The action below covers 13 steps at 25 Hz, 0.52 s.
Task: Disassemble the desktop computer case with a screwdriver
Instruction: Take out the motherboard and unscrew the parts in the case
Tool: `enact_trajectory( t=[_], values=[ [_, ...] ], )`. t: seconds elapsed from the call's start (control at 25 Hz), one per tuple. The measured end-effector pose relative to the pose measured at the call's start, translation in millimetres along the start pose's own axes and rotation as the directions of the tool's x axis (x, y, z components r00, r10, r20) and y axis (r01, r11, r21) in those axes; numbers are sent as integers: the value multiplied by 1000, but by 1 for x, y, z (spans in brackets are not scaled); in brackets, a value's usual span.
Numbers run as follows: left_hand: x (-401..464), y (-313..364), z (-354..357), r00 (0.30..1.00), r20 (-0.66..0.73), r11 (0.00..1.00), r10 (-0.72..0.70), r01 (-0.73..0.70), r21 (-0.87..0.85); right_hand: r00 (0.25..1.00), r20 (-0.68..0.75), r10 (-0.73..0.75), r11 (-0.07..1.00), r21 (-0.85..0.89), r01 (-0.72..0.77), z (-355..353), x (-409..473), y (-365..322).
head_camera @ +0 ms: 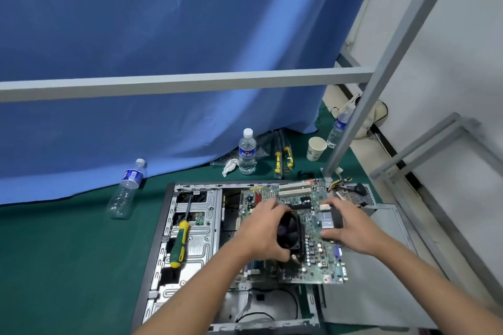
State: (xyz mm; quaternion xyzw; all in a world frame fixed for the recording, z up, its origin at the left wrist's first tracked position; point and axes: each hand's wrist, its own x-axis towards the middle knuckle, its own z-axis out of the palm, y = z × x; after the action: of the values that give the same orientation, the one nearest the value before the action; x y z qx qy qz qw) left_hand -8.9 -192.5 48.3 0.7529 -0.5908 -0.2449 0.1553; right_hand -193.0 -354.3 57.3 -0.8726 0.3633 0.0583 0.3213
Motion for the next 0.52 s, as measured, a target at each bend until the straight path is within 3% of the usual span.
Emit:
enact_trajectory(
  t=[0.12,0.32,0.4,0.44,0.52],
  values=[
    [17,23,12,995,94,977,-13,-8,214,996,67,57,998,5,-57,13,7,32],
    [32,38,43,995,99,963,-26,-2,270,994,84,70,997,19,-71,23,17,70],
    [25,32,48,997,82,989,-5,-7,145,994,80,68,997,20,-70,25,18,77],
    [19,28,49,999,33,1000,-29,29,-7,995,73,66,997,20,-68,27,18,80],
    [7,16,49,951,-168,927,-259,195,-320,996,57,62,998,30,-63,29,17,83]
  ],
)
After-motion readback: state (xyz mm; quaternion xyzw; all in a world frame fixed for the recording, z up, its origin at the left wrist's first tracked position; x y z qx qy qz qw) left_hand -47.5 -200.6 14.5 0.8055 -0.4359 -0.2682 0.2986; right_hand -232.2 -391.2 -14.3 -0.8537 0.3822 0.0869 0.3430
